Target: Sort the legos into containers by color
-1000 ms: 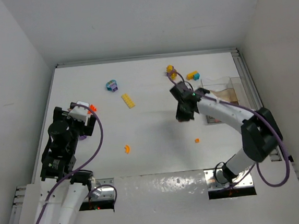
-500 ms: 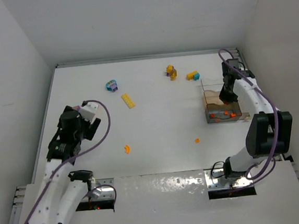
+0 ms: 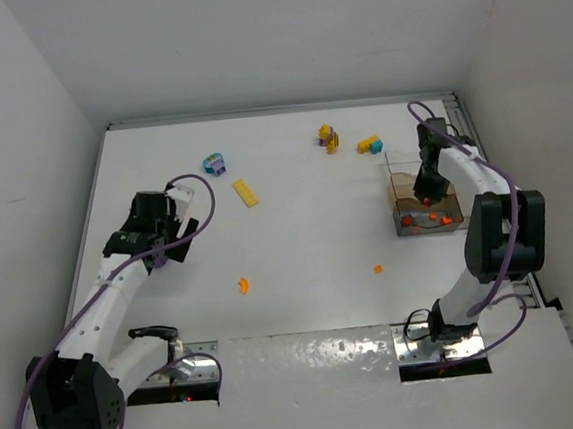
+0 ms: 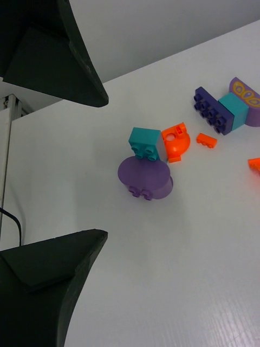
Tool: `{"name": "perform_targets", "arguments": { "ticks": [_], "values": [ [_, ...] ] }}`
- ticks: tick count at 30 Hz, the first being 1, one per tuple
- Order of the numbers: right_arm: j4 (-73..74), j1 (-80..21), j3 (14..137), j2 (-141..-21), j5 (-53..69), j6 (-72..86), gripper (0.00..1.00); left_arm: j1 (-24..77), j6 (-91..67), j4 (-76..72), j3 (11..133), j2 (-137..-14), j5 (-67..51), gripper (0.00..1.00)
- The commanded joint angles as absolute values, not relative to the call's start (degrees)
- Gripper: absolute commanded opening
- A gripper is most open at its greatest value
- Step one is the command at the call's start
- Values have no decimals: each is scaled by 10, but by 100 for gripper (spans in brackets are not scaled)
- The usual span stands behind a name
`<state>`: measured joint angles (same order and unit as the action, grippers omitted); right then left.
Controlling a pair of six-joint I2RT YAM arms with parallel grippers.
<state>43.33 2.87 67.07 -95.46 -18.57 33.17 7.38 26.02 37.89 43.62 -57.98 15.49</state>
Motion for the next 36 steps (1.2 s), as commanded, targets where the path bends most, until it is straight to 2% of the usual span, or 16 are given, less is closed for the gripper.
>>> {"name": "perform_targets", "arguments": {
  "ticks": [1, 2, 5, 9, 12, 14, 15, 18, 19, 20, 22, 23, 26, 29, 34, 36],
  "values": [
    [412, 30, 675, -962, -170, 333, 20, 66, 229, 374, 443, -562, 143, 94],
    [417, 30, 677, -965, -169, 332, 35, 66, 229, 373, 441, -557, 143, 95],
    [420, 30, 677, -963, -170, 337, 55, 66, 227, 373, 443, -548, 145, 95],
    [420, 30, 676, -951, -176, 340, 66, 66, 229, 373, 446, -537, 142, 95],
    [423, 30, 690, -935, -173, 320, 60, 66, 234, 371, 451, -529, 134, 95],
    [409, 18, 693, -898, -134, 263, 25, 66, 240, 368, 455, -524, 132, 95],
    [392, -19, 691, -861, -108, 200, 0, 65, 246, 367, 458, -523, 123, 87],
    [385, -110, 678, -815, -109, 97, 0, 66, 278, 362, 461, -519, 110, 73],
    [406, -167, 675, -808, -118, 81, 40, 66, 284, 352, 462, -517, 108, 63],
    [422, -190, 672, -811, -119, 91, 58, 66, 289, 342, 464, -516, 108, 40],
    [466, -241, 655, -823, -107, 135, 82, 66, 288, 337, 471, -519, 105, 25],
    [466, -257, 612, -825, -129, 155, 85, 66, 287, 337, 473, -519, 104, 24],
    [414, -291, 514, -803, -128, 206, 82, 66, 278, 346, 475, -519, 96, 17],
    [390, -291, 471, -798, -109, 243, 57, 66, 294, 383, 472, -518, 55, 0],
    [344, -290, 412, -801, -74, 267, 64, 66, 334, 415, 450, -507, -5, 0],
    [324, -290, 400, -811, -62, 276, 65, 66, 334, 408, 432, -497, 16, 36]
  ]
}}
